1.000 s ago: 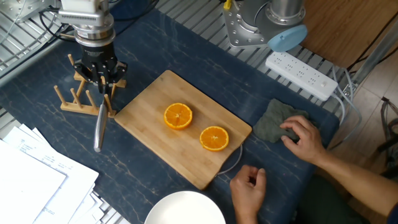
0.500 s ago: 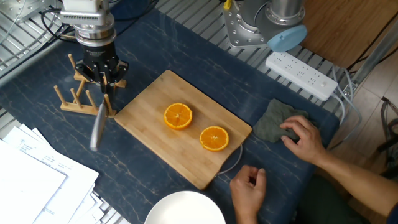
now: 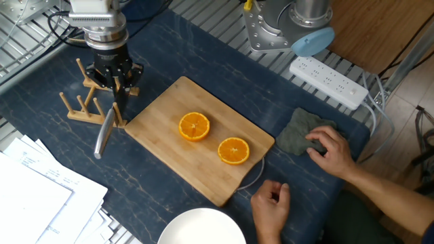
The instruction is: Chop the orange
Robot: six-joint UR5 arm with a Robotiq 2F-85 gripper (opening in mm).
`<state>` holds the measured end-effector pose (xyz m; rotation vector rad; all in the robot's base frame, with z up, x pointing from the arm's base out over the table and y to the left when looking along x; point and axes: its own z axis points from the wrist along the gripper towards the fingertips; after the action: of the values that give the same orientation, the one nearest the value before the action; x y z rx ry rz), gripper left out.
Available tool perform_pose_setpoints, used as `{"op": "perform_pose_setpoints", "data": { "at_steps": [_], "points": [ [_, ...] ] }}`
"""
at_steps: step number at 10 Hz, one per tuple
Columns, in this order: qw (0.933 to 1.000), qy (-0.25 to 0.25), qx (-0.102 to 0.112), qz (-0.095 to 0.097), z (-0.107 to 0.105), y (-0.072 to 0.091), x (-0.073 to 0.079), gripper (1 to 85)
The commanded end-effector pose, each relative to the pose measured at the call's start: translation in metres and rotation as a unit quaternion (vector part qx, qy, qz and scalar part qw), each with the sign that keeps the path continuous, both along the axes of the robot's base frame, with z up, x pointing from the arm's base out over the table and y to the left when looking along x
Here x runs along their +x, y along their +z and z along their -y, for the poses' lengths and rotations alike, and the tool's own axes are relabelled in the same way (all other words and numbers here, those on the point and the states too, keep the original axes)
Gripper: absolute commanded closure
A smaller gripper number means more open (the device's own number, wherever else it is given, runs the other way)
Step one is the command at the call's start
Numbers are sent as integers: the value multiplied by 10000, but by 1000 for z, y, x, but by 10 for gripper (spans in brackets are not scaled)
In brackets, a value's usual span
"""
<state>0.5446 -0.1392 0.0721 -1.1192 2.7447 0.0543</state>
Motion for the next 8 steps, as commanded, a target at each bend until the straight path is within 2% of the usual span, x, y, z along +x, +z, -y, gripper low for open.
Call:
{"op": "perform_pose_setpoints", "data": {
  "at_steps": [1,5,6,8],
  "points": [
    [9997,91,-42,-213,6,0,-17,597],
    [9989,1,-329,-336,22,2,-25,610],
    [9985,-79,-419,-340,26,2,-24,610],
    [9978,-285,-463,-372,23,4,-16,603]
  ]
}}
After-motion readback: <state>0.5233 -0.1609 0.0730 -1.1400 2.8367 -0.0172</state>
